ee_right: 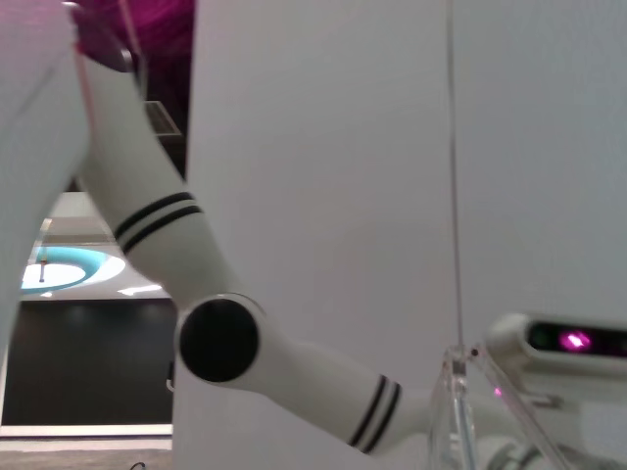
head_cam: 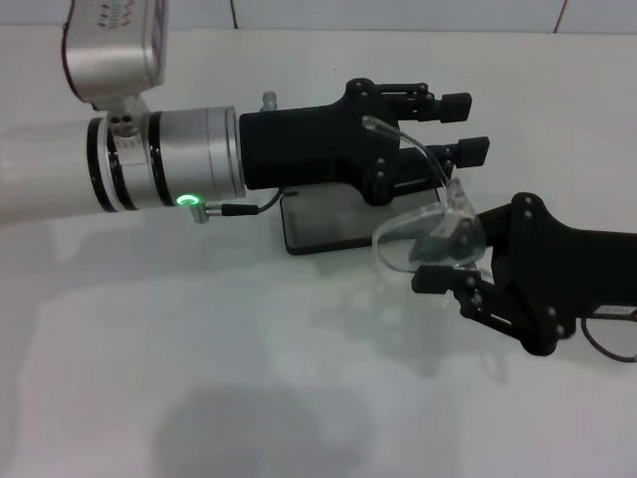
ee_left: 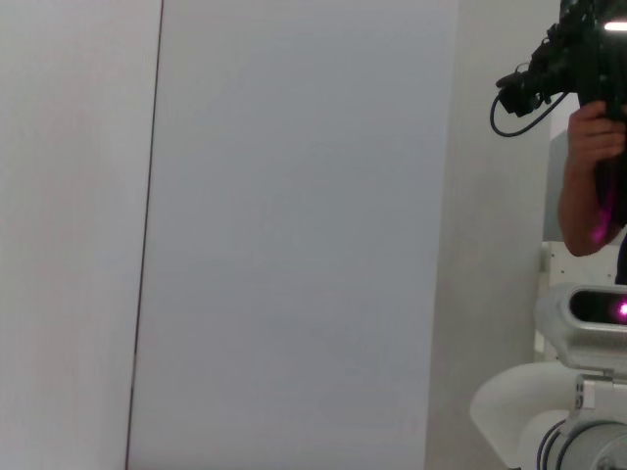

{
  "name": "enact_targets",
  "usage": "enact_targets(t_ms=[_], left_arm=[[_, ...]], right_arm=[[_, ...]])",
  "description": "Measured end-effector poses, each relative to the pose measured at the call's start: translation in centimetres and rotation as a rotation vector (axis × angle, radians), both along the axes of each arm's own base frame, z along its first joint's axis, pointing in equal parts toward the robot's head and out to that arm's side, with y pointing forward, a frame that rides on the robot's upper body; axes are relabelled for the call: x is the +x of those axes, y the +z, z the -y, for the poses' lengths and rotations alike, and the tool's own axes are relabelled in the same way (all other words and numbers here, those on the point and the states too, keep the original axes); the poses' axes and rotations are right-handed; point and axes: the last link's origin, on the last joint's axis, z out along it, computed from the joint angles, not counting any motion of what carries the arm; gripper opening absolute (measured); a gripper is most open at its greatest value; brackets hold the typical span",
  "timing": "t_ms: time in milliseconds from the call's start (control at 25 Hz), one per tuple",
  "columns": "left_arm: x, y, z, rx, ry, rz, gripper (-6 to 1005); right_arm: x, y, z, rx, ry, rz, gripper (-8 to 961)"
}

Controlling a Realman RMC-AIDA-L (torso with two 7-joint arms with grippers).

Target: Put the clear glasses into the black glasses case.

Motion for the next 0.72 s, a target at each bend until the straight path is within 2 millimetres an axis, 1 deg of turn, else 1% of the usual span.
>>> enact_targets(t_ms=[320,720], left_arm=[[-0.2,0.2,0.5,0.023,-0.029,0.026,469],[0.0,-0.1,1.2,0.005,-0.085,0.009,469]], right_arm=[[0.6,-0.3,-0.6,-0.055,-0.089,0.058,124],[0.8,-0.5,-0.9,-0.069,-0.129,0.08,123]])
